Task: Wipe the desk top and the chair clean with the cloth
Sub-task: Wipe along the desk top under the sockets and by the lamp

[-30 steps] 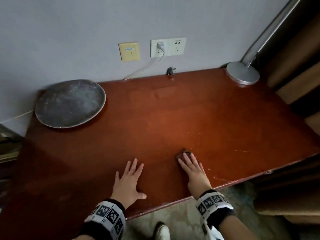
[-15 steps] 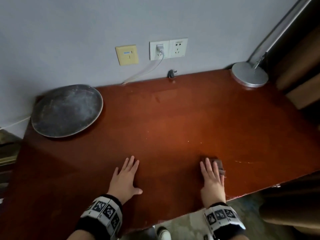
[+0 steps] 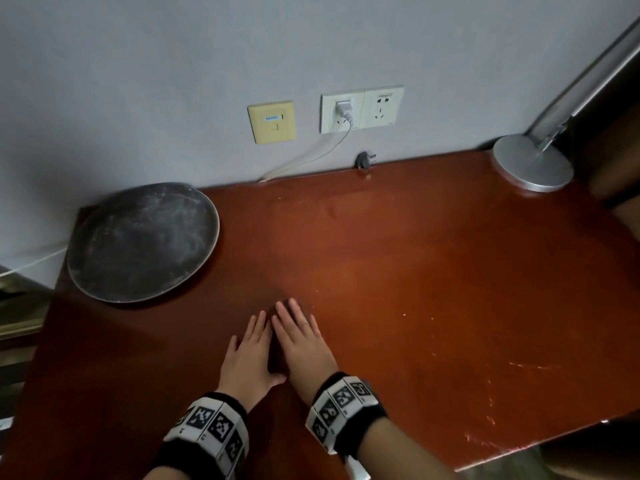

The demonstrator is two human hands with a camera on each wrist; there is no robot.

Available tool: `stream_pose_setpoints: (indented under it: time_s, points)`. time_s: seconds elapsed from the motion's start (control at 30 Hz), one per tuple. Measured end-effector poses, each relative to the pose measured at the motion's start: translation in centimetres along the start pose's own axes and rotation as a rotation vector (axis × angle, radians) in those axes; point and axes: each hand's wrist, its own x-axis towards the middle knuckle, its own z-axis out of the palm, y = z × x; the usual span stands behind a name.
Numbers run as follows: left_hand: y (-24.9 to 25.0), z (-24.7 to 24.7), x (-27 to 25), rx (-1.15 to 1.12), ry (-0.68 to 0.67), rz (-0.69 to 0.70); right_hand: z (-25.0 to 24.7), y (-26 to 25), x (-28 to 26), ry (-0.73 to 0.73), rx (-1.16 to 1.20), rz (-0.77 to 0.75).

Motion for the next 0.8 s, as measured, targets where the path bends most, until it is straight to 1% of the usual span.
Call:
stream_pose_setpoints:
  time_s: [0.07,0.1,0.13,0.17,0.23,0.27,0.33,0.37,0.43,0.47,0.5,0.53,0.57,0.6,0.63,0.67,0.7,0.73,0.77,0.8]
  points:
    - [-0.3,0.1,0.4,-0.014,-0.007,-0.015,1.6,0.6,1.3,-0.079,-0.059,0.009]
    - [-0.3,0.0,0.5,-0.013,-0.011,-0.019,1.6,0.9,1.8,-0.085,-0.074,0.037]
    - [-0.4,-0.1,0.6,-0.008,-0.015,-0.017,1.3,1.4,2.3,-0.058,-0.079,0.078]
    - [-0.4,-0.3,0.7,-0.005,-0.018,-0.011,0.7,2.2,2.7,-0.017,-0.069,0.152]
    - [-0.4,-0.6,1.1,0.002,-0.018,0.004,-0.4,5.1,2.9,0.1,0.007,0.402]
    - [-0.3,-0.8,1.2,0.007,-0.014,0.01,-0.8,6.9,2.2,0.156,0.051,0.531]
    - [0.0,-1.0,1.5,0.014,-0.016,0.025,-1.6,10.5,-0.9,0.211,0.107,0.771]
    - [0.2,-1.0,1.6,0.021,-0.017,0.033,-2.0,12.1,-2.7,0.216,0.129,0.867]
    - [0.8,-1.1,1.7,0.037,-0.016,0.042,-2.8,14.1,-5.4,0.231,0.193,0.955]
    - [1.1,-1.1,1.8,0.036,-0.019,0.05,-3.1,13.9,-5.7,0.247,0.23,0.947]
    - [1.4,-1.1,1.8,0.033,-0.022,0.062,-3.5,13.1,-5.2,0.256,0.256,0.902]
    - [1.7,-1.0,1.9,0.034,-0.022,0.074,-3.4,11.6,-4.1,0.258,0.272,0.81]
    - [1.9,-0.9,2.1,0.038,-0.018,0.083,-3.3,9.3,-2.7,0.236,0.261,0.661]
    - [2.0,-0.9,2.2,0.039,-0.016,0.087,-2.7,6.6,-1.2,0.21,0.2,0.461]
    - [1.9,-0.9,2.3,0.041,-0.021,0.086,-1.3,3.9,0.2,0.17,0.076,0.268]
    - [1.6,-0.9,2.4,0.052,-0.038,0.08,0.2,1.7,1.2,0.146,-0.021,0.156]
    - [1.2,-0.9,2.4,0.074,-0.067,0.066,1.3,0.2,1.4,0.122,-0.044,0.148]
    - [0.8,-0.9,2.3,0.099,-0.093,0.044,1.6,-0.7,1.4,0.058,-0.043,0.16]
    - [0.5,-0.9,2.1,0.122,-0.109,0.015,2.0,-0.5,1.4,0.007,-0.019,0.117]
    - [0.4,-1.0,1.9,0.142,-0.115,-0.014,2.3,0.5,1.2,-0.014,-0.078,0.075]
